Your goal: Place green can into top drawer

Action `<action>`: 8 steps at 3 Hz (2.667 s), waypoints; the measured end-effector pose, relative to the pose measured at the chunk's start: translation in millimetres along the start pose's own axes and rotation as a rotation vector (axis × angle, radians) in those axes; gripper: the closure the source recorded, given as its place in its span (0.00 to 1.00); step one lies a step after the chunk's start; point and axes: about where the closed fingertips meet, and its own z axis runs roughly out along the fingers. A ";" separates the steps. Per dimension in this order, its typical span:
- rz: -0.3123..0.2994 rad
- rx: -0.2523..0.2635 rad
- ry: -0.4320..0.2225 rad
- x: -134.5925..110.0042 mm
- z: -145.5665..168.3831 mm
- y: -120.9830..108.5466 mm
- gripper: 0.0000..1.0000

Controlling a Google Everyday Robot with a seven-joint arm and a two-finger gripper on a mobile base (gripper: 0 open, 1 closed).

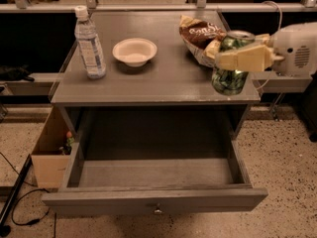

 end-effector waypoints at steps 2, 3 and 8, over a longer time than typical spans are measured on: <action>0.150 0.052 -0.131 92.7 32.2 28.0 1.00; 0.215 0.039 -0.145 154.8 64.4 40.4 1.00; 0.030 0.126 0.026 222.7 123.1 13.9 1.00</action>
Offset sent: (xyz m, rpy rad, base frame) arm -0.0677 0.0383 -0.1938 0.2466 0.1387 -0.1817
